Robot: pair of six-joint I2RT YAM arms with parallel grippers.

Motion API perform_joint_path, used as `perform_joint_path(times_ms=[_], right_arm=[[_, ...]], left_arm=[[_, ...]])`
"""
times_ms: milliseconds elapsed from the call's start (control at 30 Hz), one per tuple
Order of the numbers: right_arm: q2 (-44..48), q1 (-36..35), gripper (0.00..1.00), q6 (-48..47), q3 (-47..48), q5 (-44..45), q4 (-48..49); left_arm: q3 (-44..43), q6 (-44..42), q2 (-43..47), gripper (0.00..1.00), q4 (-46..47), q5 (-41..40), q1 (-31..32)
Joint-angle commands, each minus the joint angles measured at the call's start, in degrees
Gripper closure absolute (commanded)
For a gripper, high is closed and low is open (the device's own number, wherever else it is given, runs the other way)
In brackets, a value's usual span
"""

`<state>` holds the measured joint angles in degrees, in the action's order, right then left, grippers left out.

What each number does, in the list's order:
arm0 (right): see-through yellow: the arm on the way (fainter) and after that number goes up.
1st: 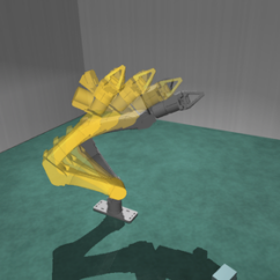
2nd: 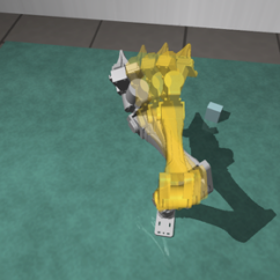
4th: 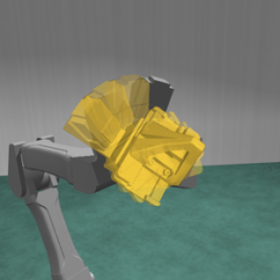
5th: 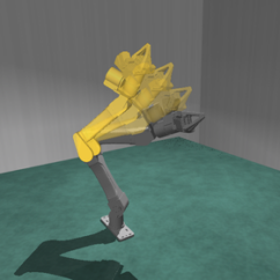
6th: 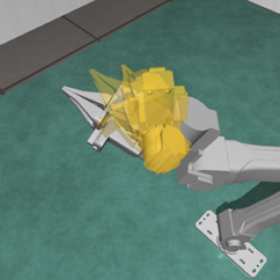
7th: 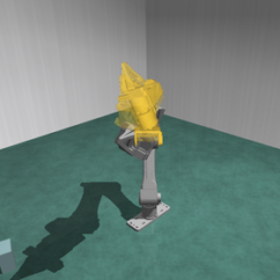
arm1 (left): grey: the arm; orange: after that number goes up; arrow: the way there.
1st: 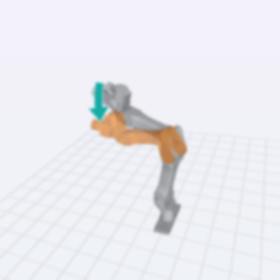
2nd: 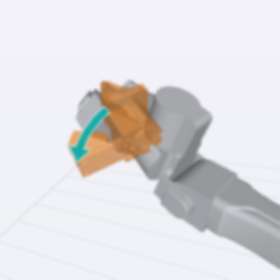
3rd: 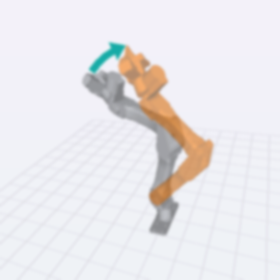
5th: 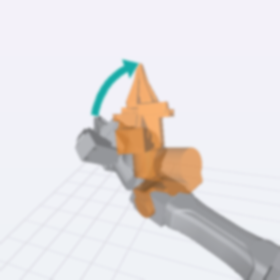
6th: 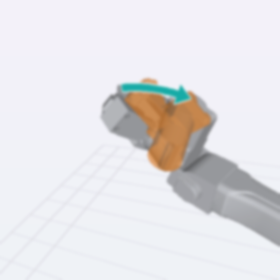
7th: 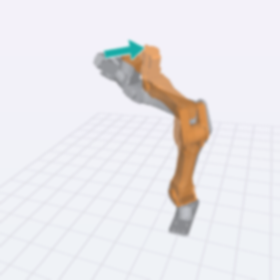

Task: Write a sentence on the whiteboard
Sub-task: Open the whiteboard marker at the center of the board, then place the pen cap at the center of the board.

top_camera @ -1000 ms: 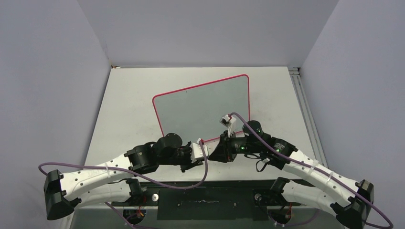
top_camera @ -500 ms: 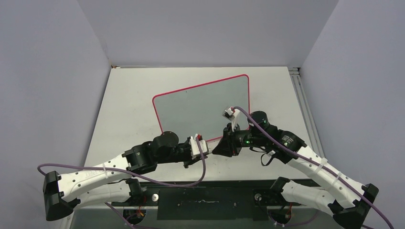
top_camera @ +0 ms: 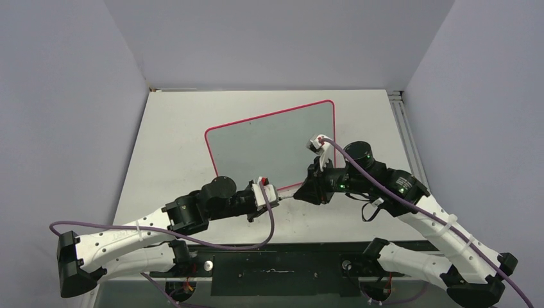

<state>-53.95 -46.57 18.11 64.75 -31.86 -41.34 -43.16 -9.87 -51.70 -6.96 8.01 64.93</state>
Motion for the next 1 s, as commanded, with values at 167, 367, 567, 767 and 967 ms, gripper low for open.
perform_joint_path(times_ms=[167, 367, 567, 767, 967], right_arm=[[4.31, 1.13, 0.95, -3.21, 7.72, 5.65, -6.55], [4.45, 1.16, 0.95, -4.25, 8.25, 8.53, -9.40], [8.08, 1.14, 0.95, -0.69, 3.15, 19.79, -4.18], [18.22, 1.05, 0.95, 8.35, -13.31, 35.15, 11.54], [22.95, 1.10, 0.95, 10.49, -20.49, 44.73, 17.47]], left_arm=[[1.97, 0.26, 1.39, 1.00, -13.33, -7.48, -1.38], [2.15, 0.48, 2.57, 1.00, -13.60, -8.91, -1.38], [0.37, 8.68, 1.19, 1.00, -12.77, -8.07, -1.30], [2.31, 25.12, -4.03, 1.00, -5.92, -15.74, 2.88], [2.17, 31.24, -16.10, 0.96, -3.66, -23.64, 4.60]])
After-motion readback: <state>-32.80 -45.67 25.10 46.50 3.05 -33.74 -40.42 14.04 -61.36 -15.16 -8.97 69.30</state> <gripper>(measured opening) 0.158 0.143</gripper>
